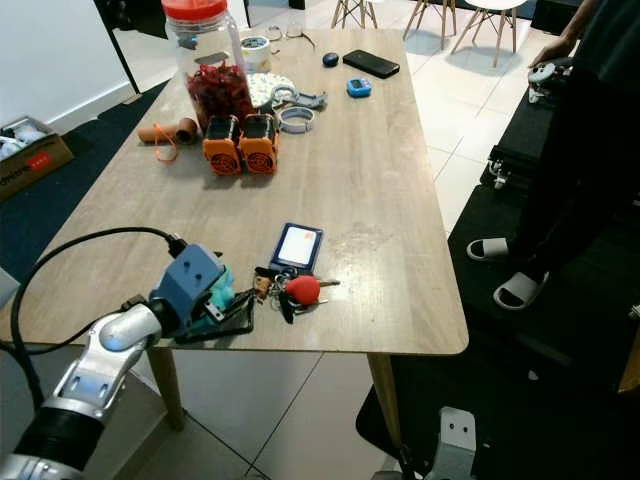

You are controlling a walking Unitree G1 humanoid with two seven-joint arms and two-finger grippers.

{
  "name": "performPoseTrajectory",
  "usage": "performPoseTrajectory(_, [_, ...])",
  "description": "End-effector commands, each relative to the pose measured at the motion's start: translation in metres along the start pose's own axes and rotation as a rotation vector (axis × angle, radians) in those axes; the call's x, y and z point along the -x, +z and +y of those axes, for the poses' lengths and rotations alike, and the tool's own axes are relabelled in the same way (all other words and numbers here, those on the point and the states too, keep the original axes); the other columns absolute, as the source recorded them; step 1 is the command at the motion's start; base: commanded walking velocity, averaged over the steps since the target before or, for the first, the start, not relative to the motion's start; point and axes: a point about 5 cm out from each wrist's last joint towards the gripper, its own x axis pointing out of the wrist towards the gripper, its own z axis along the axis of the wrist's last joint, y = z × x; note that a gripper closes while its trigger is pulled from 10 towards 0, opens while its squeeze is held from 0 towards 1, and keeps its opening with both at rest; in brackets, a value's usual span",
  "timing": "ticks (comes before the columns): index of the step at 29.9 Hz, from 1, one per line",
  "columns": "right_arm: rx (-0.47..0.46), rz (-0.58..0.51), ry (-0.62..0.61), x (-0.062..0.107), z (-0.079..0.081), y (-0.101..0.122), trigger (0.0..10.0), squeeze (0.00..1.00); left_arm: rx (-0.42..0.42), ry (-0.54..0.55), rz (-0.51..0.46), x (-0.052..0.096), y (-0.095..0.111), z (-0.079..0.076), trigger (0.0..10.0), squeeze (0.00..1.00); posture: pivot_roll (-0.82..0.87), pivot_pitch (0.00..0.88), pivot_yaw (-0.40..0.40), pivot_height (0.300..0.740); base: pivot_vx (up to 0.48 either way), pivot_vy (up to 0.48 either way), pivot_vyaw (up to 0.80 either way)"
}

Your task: Hang keys on a hook

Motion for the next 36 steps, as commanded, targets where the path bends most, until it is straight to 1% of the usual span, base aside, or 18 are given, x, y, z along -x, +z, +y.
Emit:
performPoseTrajectory(1, [-0.013,0.012,-0.003,0.001,0.001,-0.004,10.0,0.00,0.035,-0.016,0.040,0.000,-0.008,-0.004,2.9,0.00,0.04,0.054,0.035,0.740,0.000,0.000,0.00])
performPoseTrajectory(2, [-0.019,0.011,-0.003,0.001,0.001,-0.004,10.0,0.00,0.039,-0.011,0.043,-0.001,-0.008,-0.002,0.0,0.00,0.04,0.056,0.036,0.740,0.000,0.000,0.00])
performPoseTrajectory(15, [-0.040,0.011,-0.005,0.001,0.000,-0.004,10.0,0.00,0.040,-0.024,0.042,-0.003,-0.005,-0.003,0.0,0.00,0.04,0.062,0.035,0.740,0.000,0.000,0.00])
performPoseTrajectory(21, [-0.045,0.012,-0.007,0.001,-0.001,-0.004,10.0,0.00,0.038,-0.023,0.026,-0.005,-0.002,-0.002,0.0,0.00,0.05,0.065,0.034,0.740,0.000,0.000,0.00])
performPoseTrajectory(24, [-0.047,0.012,-0.006,0.001,0.000,-0.004,10.0,0.00,0.050,-0.015,0.001,-0.006,0.003,0.000,0.0,0.00,0.05,0.065,0.034,0.740,0.000,0.000,0.00])
performPoseTrajectory(26, [-0.048,0.012,-0.006,0.001,0.000,-0.004,10.0,0.00,0.077,-0.030,-0.082,-0.008,0.014,0.000,0.0,0.00,0.05,0.065,0.035,0.740,0.000,0.000,0.00])
performPoseTrajectory(27, [-0.048,0.012,-0.006,0.001,0.000,-0.004,10.0,0.00,0.074,-0.031,-0.118,-0.008,0.018,0.000,7.1,0.00,0.05,0.065,0.035,0.740,0.000,0.000,0.00])
performPoseTrajectory(28, [-0.048,0.011,-0.005,0.001,0.000,-0.004,10.0,0.00,0.073,-0.029,-0.137,-0.008,0.021,0.000,10.0,0.33,0.05,0.064,0.036,0.740,0.000,0.000,0.00])
performPoseTrajectory(29, [-0.049,0.011,-0.005,0.001,0.000,-0.004,10.0,0.00,0.070,-0.026,-0.143,-0.008,0.021,0.000,10.0,1.00,0.05,0.064,0.036,0.740,0.000,0.000,0.00])
performPoseTrajectory(32, [-0.051,0.011,-0.005,0.001,0.001,-0.004,10.0,0.00,0.089,-0.022,-0.150,-0.008,0.022,0.001,10.0,1.00,0.04,0.065,0.038,0.740,0.000,0.000,0.00])
performPoseTrajectory(35, [-0.053,0.011,-0.007,0.001,0.001,-0.004,10.0,0.00,0.139,0.004,-0.166,-0.006,0.021,0.003,10.0,1.00,0.04,0.066,0.038,0.740,0.000,0.000,0.00])
performPoseTrajectory(36, [-0.053,0.011,-0.007,0.001,0.001,-0.004,10.0,0.00,0.139,0.004,-0.166,-0.006,0.021,0.003,10.0,1.00,0.04,0.066,0.038,0.740,0.000,0.000,0.00])
